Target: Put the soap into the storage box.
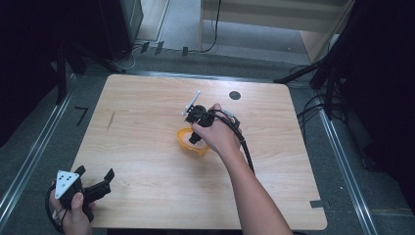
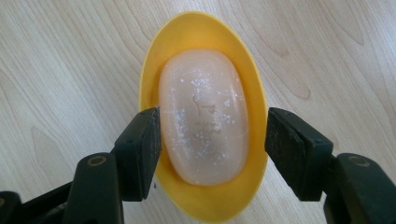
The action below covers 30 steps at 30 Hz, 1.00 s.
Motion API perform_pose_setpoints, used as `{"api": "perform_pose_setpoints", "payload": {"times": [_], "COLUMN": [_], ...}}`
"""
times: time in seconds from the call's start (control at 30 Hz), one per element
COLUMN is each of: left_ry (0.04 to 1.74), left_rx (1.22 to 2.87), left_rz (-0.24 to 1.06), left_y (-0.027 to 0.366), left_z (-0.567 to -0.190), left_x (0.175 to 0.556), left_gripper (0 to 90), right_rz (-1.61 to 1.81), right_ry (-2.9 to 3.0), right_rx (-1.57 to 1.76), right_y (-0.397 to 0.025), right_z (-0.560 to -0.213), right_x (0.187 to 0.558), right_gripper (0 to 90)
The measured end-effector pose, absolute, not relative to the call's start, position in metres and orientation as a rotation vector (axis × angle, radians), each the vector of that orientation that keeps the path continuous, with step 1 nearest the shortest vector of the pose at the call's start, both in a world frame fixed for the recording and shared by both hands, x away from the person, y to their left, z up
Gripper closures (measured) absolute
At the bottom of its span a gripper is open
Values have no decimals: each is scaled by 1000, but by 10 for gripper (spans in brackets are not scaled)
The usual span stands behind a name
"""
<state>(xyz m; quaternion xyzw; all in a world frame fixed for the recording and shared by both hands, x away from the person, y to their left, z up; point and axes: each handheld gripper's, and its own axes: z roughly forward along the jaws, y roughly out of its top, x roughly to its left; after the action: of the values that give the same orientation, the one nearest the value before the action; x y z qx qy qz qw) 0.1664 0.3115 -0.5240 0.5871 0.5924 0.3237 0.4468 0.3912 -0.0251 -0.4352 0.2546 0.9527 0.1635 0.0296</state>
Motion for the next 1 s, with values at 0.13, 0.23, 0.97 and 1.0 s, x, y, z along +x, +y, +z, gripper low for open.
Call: {"api": "perform_pose_setpoints", "payload": {"times": [0.13,0.23,0.97,1.0], "left_ry": [1467,1466,1464,1463], "left_rx": [1448,1454,1462,1462], "left_rz": [799,801,806,807], "left_y": [312,311,310,310], "left_z": [-524,-524,-524,-524], "left_x": [166,166,167,167], "left_gripper": [0,0,0,0], "right_rz": [509,517,593,609], "right_ry": [2930,2925,2903,2908], "right_rx": [780,778,798,811], "right_y": [-27,-28,-68,-70], "right_z": [-434,-433,-448,-448], "right_x": [390,387,360,359], "right_gripper": [371,362,13,4]}}
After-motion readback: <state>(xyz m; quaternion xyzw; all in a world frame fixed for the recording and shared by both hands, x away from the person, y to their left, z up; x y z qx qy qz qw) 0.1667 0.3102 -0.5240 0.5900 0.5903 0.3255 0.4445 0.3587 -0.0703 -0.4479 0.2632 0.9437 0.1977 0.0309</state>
